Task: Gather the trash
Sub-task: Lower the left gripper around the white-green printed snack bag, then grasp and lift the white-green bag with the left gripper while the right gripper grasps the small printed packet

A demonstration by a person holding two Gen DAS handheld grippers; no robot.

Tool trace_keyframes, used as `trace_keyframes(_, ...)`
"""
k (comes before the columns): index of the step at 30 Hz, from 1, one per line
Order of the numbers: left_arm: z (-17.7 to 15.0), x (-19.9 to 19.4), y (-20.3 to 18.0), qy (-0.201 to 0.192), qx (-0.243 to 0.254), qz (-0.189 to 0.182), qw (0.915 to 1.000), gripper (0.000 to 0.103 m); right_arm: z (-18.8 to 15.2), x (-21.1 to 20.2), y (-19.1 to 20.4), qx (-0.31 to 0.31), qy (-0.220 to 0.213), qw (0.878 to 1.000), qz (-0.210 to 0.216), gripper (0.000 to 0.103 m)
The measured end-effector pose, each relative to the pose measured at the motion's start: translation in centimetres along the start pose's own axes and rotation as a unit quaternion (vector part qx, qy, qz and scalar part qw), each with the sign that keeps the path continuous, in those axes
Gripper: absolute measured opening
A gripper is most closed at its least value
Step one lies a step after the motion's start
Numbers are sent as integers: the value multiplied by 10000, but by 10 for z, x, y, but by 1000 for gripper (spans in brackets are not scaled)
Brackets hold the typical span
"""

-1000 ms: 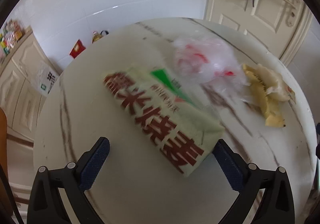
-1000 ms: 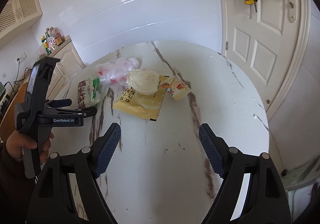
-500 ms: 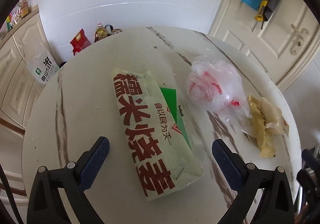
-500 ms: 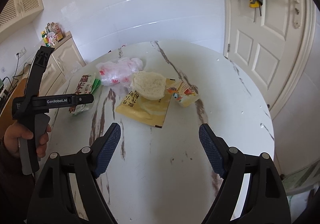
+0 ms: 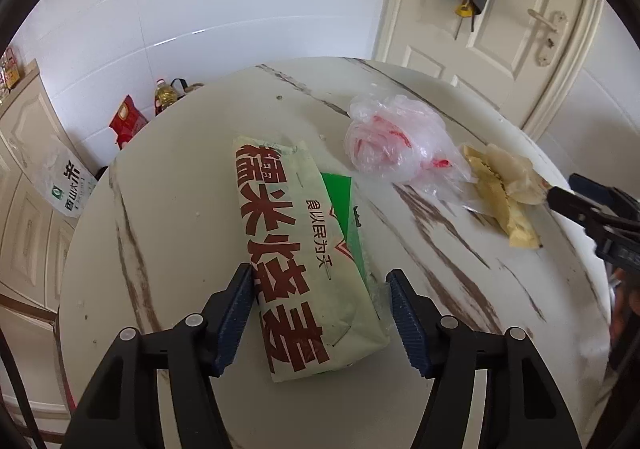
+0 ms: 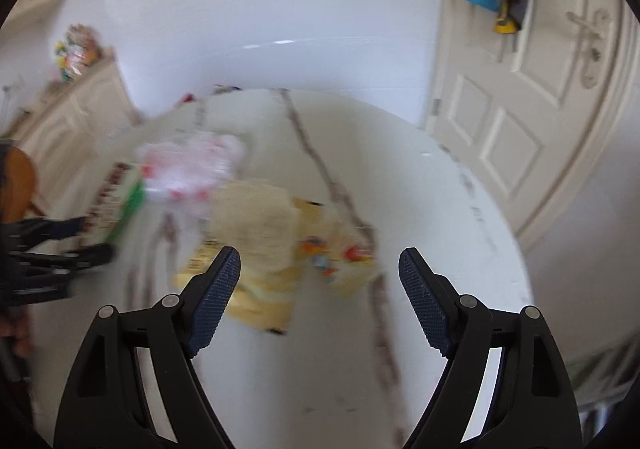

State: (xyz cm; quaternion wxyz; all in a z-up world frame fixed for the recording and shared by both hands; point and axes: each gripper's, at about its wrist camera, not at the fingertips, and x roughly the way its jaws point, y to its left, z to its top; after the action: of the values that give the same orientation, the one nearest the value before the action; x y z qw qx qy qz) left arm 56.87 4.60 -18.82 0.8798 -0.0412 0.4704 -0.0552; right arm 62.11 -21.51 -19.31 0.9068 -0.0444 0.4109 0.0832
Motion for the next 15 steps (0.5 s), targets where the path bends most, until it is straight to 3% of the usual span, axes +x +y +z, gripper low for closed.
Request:
trace_keyframes(3, -5, -8, 3, 18, -18, -166, 9999, 61, -2, 11, -12, 117, 186, 9991, 351, 86)
trace_keyframes(8, -6, -19, 7, 24, -52, -355, 9994, 61, 2, 25, -17, -100, 352, 9984, 427, 84)
trace_keyframes(10, -6, -20, 6, 36, -69, -401, 9992, 61, 3, 28, -20, -116, 348, 9977, 568, 82)
trace_keyframes(12, -7, -23, 6, 41, -86, -424, 9991, 61, 4, 30, -22, -122, 391, 9966, 710, 71)
trace_keyframes(15, -10, -28, 5, 53, -105, -517, 9986, 61, 2, 31, -20, -253, 453, 9949, 864, 69)
